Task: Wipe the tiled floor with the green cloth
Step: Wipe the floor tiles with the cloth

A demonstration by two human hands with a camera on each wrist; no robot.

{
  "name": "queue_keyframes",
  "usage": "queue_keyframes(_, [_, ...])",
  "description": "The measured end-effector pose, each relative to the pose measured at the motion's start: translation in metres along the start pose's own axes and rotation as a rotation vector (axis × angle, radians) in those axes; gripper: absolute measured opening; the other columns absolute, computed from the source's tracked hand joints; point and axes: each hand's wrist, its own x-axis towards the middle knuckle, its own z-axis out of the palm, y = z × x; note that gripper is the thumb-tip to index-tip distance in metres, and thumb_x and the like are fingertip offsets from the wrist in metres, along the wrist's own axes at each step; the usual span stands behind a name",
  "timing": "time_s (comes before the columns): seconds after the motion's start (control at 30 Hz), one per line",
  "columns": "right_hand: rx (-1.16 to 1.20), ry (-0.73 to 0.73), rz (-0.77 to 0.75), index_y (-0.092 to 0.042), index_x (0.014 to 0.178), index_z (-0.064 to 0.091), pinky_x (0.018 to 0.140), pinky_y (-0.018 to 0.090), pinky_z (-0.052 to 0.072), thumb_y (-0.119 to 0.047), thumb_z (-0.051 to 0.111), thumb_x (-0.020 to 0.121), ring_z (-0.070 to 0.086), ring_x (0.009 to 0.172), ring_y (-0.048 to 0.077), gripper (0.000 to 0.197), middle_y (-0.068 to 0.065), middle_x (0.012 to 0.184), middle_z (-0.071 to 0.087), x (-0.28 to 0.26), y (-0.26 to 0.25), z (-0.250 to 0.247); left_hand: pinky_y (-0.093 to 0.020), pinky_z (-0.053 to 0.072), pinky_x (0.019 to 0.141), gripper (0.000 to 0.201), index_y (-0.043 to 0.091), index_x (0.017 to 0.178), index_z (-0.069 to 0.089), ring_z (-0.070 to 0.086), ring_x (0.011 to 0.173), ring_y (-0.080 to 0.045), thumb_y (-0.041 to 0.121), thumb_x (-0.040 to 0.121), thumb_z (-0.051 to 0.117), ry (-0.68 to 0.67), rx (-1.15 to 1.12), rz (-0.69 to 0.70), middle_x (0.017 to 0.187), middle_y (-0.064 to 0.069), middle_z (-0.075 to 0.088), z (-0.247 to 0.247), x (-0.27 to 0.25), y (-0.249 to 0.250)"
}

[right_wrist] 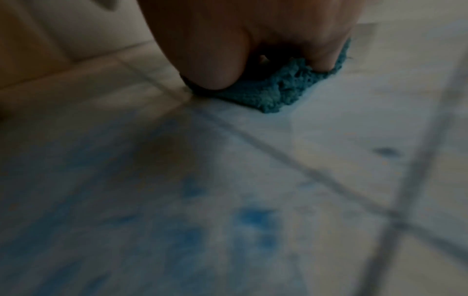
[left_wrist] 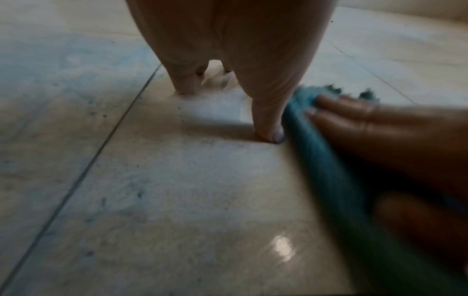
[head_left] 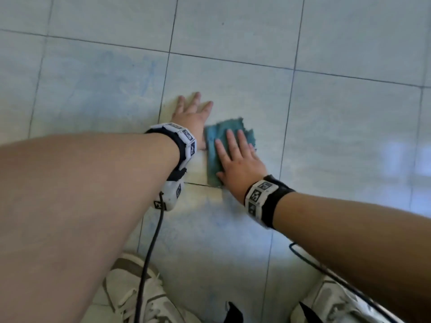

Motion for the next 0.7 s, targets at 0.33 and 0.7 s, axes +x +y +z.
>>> queue_keyframes(0.33, [0.125,0.060,0.281,-0.023,0.157,-0.016,0.124,0.040,-0.002,-0.054,0.033,0.102,-0.019,0.151,0.028,0.080,0.008,0.164,-0.022,-0.028,0.100,0.005,-0.047,0.006,0.121,0.108,0.033,0.157,-0.006,-0.016,0.149,-0.038,0.048,0.084,0.072,-0.015,0.047,-0.012,0.163,0.003,-0.022,-0.007,-0.002,0.008])
queue_keyframes(0.7, [0.255,0.176,0.514,-0.015,0.159,-0.010,0.122,0.049,0.004,-0.048,0.032,0.104,-0.013,0.151,0.039,0.076,0.017,0.164,-0.016,0.057,0.142,-0.061,-0.050,0.008,0.122,0.109,0.032,0.157,-0.007,-0.017,0.149,-0.035,0.052,0.083,0.071,0.014,0.017,-0.053,0.162,0.003,-0.023,-0.002,0.007,0.024])
